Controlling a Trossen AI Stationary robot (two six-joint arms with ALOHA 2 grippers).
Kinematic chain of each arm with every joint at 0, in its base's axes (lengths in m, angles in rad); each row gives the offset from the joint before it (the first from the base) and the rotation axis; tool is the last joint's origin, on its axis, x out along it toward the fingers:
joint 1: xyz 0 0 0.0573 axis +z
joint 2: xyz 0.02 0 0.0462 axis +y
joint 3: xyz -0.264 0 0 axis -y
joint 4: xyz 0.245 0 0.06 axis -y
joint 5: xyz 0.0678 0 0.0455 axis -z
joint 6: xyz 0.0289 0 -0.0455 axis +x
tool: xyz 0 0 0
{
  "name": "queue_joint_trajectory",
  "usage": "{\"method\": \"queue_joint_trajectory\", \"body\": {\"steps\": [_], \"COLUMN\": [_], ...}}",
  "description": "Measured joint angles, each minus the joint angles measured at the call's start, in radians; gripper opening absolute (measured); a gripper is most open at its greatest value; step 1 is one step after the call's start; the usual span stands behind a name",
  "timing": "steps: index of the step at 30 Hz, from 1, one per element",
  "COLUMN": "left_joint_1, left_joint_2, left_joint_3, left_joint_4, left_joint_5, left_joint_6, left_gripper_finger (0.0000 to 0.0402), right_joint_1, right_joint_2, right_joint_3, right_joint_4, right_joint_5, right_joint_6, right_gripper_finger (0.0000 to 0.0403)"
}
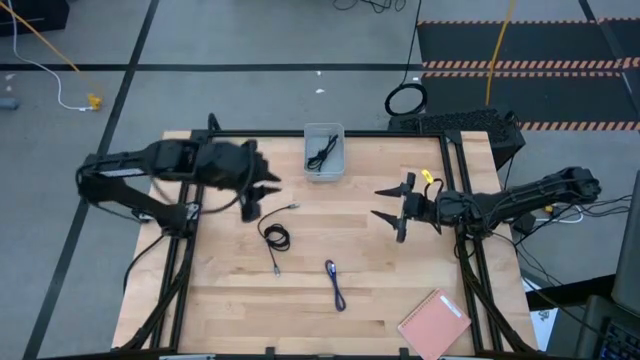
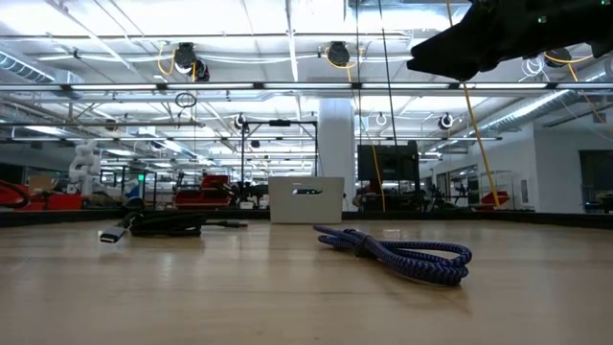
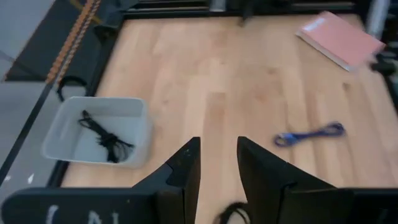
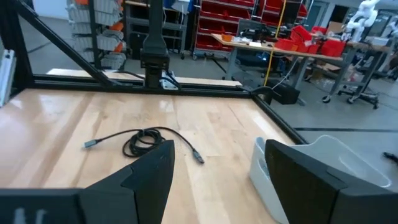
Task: Pick and place USB-C Cables
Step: Put the black charger cable into the gray bin
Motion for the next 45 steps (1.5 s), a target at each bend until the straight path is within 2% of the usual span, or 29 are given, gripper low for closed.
{"method": "queue_joint_trajectory", "body": {"steps": [7,13,22,29,36,45], "left_joint_1": [-0.160,-0.249,-0.280,-0.278,-0.298,-0.315], "left_joint_2": [-0.112,-0.126,-0.125,-0.125,-0.121,0.030], "left_joint_3": [-0.192,-0.282,-0.336,-0.378,-0.428,-0.429], "left_joint_4": [0.119,0.151,0.152,0.152,0.157,0.170], "left_joint_5": [-0.032,-0.099,-0.126,-0.144,-0.146,-0.042], "left_joint_6": [-0.001,0.016,-0.035,-0.160,-0.220,-0.224], "left_gripper_finger": [0.0108,0.0108,0.0108,0.0108,0.0108,0.0110], "right_joint_1": [0.019,0.021,0.021,0.021,0.021,0.021], "right_joint_2": [0.000,0.000,0.000,0.000,0.000,0.000], "right_joint_3": [0.000,0.000,0.000,0.000,0.000,0.000], "right_joint_4": [-0.002,-0.009,-0.007,0.015,0.039,0.037], "right_joint_5": [0.001,0.001,-0.001,-0.101,-0.103,-0.103], "right_joint_6": [0.043,0.051,0.051,0.049,0.049,0.050], "right_gripper_finger": [0.0242,0.0242,0.0242,0.0242,0.0242,0.0242]}}
